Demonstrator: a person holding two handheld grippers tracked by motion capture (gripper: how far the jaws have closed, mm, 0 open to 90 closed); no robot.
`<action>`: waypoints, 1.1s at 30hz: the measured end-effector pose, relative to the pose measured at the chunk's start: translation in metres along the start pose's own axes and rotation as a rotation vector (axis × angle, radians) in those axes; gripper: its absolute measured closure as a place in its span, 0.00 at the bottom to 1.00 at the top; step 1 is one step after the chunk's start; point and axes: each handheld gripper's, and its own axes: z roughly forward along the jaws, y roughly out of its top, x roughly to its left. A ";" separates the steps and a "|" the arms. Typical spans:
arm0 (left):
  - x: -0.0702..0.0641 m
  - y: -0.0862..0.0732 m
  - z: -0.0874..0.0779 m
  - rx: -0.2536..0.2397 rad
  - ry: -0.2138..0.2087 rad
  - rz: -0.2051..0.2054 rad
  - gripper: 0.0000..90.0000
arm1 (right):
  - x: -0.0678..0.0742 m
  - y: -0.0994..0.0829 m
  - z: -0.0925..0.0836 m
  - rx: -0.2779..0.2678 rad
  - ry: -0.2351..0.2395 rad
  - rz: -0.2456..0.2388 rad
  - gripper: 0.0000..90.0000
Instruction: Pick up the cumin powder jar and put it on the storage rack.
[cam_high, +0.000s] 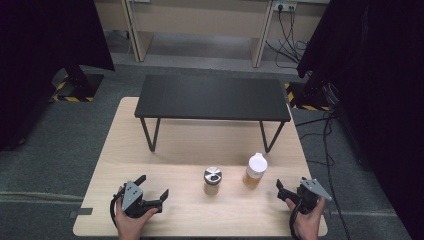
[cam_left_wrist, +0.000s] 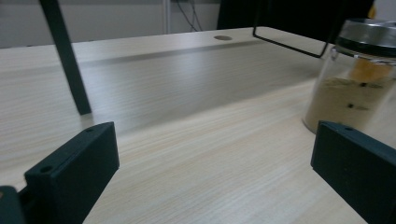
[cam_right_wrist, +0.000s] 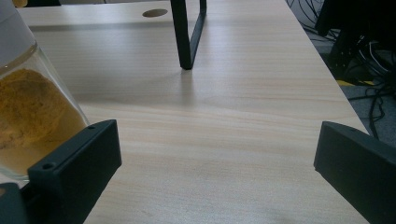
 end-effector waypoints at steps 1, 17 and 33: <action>0.001 0.002 -0.001 -0.003 -0.016 0.005 0.00 | 0.000 0.000 0.000 0.000 0.000 0.001 0.01; 0.009 0.038 0.035 0.041 -0.347 0.113 0.01 | 0.000 0.000 0.000 -0.002 0.002 -0.010 0.01; -0.009 0.067 0.095 0.145 -0.443 0.214 0.03 | 0.003 0.000 0.000 -0.002 -0.003 -0.028 0.01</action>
